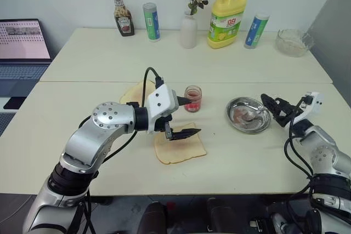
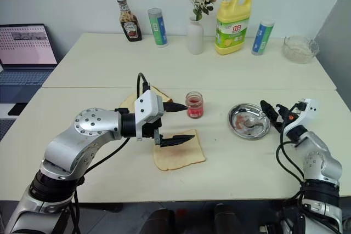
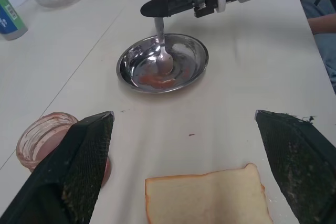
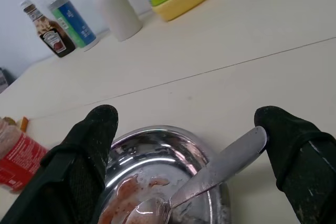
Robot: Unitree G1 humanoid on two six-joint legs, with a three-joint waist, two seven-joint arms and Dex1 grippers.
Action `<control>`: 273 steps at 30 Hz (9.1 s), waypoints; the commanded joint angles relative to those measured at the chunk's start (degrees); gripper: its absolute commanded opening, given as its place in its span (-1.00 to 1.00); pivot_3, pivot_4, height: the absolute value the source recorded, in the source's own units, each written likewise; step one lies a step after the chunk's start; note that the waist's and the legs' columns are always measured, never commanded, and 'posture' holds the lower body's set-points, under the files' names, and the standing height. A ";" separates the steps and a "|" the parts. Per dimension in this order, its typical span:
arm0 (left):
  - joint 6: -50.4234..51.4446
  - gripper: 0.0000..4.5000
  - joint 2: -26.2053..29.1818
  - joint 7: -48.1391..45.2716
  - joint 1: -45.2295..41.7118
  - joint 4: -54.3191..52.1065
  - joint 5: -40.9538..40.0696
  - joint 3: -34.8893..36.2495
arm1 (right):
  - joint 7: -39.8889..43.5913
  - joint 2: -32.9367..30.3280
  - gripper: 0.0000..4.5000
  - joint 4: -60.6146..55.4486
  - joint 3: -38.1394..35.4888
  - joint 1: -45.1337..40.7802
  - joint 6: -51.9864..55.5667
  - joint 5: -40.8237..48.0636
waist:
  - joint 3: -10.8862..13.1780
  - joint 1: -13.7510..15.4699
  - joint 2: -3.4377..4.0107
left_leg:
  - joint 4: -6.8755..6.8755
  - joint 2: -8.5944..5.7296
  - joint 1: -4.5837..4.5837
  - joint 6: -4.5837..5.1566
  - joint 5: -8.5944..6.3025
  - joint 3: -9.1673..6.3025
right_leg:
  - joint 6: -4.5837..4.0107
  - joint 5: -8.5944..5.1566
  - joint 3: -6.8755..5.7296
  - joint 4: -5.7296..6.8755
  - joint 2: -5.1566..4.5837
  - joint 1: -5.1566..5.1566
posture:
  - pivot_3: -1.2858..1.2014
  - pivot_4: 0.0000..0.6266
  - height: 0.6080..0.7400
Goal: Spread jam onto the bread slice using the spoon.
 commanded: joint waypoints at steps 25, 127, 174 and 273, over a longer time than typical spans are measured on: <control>-1.83 1.00 -0.41 -0.59 -1.46 -0.51 0.95 -0.13 | 2.27 -3.58 0.99 -1.60 7.11 3.80 -20.74 -17.01 | 0.00 -0.05 0.00 | 0.02 -0.01 0.02 0.00 0.00 0.03 | -0.01 0.01 0.02 0.01 -0.01 0.00 | 0.03 -0.52 1.00; 2.14 1.00 3.68 9.20 10.58 -1.68 2.60 12.75 | -1.75 9.07 -0.98 -8.31 23.77 -26.87 -8.66 -9.13 | 0.06 0.03 0.12 | -0.01 0.03 -0.08 0.00 0.00 -0.04 | -0.03 0.02 -0.08 0.02 -0.04 -0.11 | 0.03 -0.52 1.00; 2.57 1.00 4.26 5.50 8.29 0.21 1.41 10.30 | -2.61 18.30 -0.98 2.37 24.39 -21.66 -5.88 -23.10 | 0.06 -0.01 0.11 | 0.02 0.02 -0.08 -0.01 0.00 -0.06 | -0.04 0.02 -0.09 0.07 -0.04 -0.11 | 0.03 -0.52 1.00; -4.64 1.00 13.85 -5.16 24.50 -3.12 -1.42 20.75 | -34.92 21.91 -0.98 -29.28 7.77 -16.95 31.66 32.81 | 0.07 -1.21 0.14 | -0.24 0.09 -0.34 0.00 0.00 0.04 | -0.05 0.01 -0.02 0.03 -0.04 -0.49 | 0.03 -0.52 1.00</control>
